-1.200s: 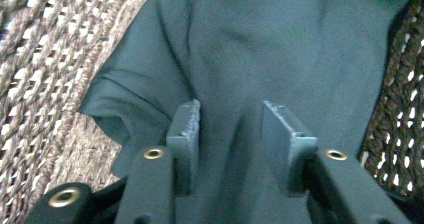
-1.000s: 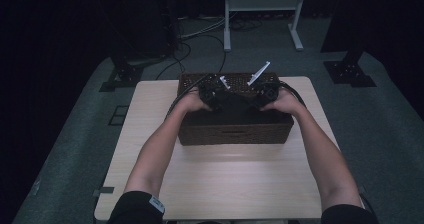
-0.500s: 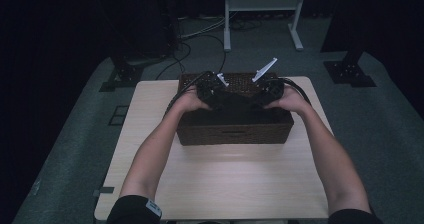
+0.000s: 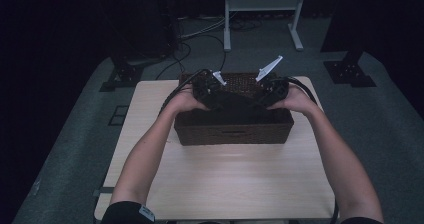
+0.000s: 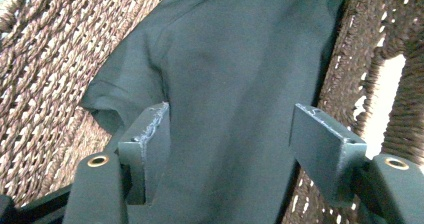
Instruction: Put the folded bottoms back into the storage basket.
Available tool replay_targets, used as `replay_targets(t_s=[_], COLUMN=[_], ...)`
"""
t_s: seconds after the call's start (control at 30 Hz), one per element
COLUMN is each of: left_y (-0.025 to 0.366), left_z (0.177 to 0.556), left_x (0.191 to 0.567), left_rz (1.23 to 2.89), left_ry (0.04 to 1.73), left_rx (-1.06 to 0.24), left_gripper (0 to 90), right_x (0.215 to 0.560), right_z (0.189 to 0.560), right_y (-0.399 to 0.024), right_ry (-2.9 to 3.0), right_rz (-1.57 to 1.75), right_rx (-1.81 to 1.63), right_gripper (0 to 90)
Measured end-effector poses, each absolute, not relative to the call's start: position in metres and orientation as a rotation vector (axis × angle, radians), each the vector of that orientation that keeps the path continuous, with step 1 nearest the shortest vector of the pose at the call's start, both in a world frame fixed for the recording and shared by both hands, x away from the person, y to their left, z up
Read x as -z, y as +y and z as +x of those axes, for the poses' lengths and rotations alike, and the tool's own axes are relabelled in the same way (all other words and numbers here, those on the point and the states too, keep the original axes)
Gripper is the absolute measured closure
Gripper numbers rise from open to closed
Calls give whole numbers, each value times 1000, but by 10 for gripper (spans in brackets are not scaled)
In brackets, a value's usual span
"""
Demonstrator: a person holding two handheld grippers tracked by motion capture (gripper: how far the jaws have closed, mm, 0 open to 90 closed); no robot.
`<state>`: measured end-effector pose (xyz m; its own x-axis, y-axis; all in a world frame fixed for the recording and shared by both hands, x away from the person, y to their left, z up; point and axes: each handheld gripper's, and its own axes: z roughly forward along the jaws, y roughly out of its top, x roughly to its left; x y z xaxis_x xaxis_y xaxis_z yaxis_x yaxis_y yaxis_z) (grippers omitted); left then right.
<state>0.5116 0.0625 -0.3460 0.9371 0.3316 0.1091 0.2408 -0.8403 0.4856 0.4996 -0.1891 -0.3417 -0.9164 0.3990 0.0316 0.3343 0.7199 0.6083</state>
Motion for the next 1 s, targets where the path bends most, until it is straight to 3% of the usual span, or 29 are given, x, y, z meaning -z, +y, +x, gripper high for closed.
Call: replay_targets(t_s=[1.0], left_y=[70], left_z=[477], left_x=[330], left_rz=[2607], left_ry=[339], left_rx=[-255], left_gripper=[276], right_x=[329], right_z=[465], right_y=[-199], right_ry=[2805], right_rz=[567], right_rx=[-975], right_gripper=[374])
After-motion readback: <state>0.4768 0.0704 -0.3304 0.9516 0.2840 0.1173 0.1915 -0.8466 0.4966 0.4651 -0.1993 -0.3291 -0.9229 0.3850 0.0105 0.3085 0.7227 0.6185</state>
